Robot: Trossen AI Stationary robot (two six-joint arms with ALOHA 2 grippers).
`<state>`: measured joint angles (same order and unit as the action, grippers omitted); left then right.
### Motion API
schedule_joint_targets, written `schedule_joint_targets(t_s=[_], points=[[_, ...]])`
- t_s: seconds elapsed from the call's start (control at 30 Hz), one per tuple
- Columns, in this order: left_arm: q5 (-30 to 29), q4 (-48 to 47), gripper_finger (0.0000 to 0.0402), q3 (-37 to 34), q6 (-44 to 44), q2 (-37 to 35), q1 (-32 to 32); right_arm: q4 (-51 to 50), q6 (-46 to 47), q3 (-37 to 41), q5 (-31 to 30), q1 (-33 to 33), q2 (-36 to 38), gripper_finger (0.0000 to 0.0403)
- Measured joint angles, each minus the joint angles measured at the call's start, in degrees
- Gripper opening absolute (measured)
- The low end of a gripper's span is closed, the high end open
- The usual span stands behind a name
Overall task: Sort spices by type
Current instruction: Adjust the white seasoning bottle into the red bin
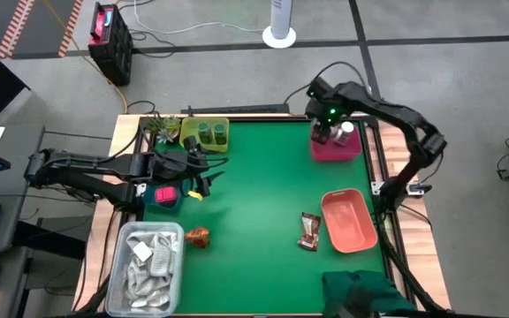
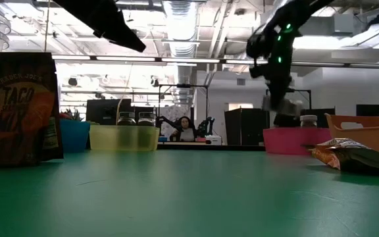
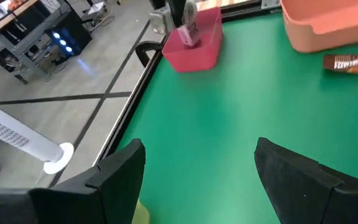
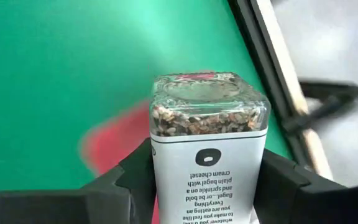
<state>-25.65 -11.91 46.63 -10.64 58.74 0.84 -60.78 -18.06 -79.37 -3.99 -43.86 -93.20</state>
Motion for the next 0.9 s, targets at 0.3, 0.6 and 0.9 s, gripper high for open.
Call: schedule_joint_targets(t_s=[0.3, 0.6, 0.9], points=[[6.71, 14.42, 0.0290, 0.02, 0.45, 13.51, 0.00, 13.53, 11.01, -0.07, 15.67, 5.59, 5.85, 0.0222], [9.85, 29.80, 0.0290, 0.00, 1.09, 21.26, 2.33, 22.31, 11.77, 1.31, 17.75, 14.97, 8.47, 0.0222], [16.02, 30.89, 0.0290, 0.00, 5.11, 21.23, 6.77, 34.10, 11.60, 14.16, 17.44, 22.53, 8.05, 0.0225]])
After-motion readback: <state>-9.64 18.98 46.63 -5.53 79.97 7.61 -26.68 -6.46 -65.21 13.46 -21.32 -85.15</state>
